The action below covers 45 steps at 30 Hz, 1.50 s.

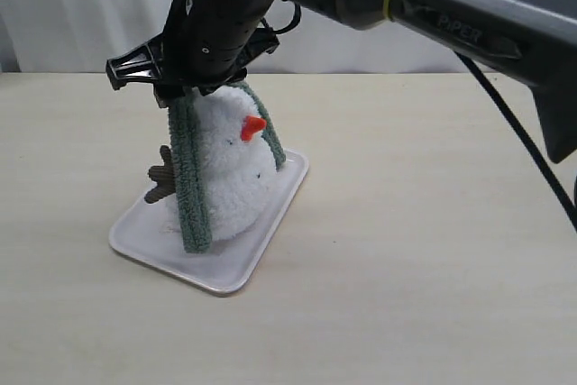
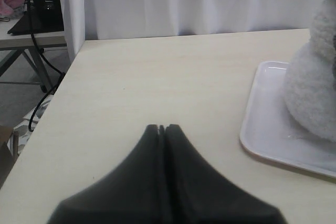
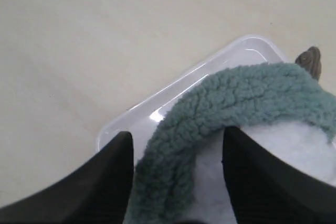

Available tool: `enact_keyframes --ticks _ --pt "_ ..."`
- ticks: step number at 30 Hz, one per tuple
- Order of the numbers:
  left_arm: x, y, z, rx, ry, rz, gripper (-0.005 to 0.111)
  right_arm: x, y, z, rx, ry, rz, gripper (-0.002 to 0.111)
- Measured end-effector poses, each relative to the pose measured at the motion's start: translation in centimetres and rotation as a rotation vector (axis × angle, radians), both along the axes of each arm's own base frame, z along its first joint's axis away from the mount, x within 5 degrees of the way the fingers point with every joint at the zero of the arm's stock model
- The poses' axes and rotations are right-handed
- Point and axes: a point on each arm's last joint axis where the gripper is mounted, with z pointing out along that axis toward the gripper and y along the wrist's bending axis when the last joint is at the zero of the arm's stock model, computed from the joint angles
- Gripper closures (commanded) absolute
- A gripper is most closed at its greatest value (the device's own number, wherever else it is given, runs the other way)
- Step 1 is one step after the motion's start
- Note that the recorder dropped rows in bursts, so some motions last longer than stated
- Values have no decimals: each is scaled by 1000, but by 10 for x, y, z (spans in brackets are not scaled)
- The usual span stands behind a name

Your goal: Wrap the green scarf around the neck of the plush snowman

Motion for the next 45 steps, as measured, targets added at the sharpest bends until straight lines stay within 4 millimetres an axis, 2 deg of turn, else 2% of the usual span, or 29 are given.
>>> enact_keyframes --ticks 5,12,18,25,33,38,45 --pt "0 0 0 0 0 0 107 3 4 -1 46 -10 -23 58" --pt "0 0 0 0 0 0 107 8 0 -9 0 -10 -90 58" --pt "0 0 0 0 0 0 107 10 7 -13 53 -20 -78 61" --pt "0 0 0 0 0 0 107 12 18 -33 35 -9 52 61" --pt "0 0 0 0 0 0 107 6 28 -21 92 5 171 61" --pt "0 0 0 0 0 0 107 8 24 -40 -20 50 183 61" --pt "0 0 0 0 0 0 107 10 15 -44 -142 25 202 61"
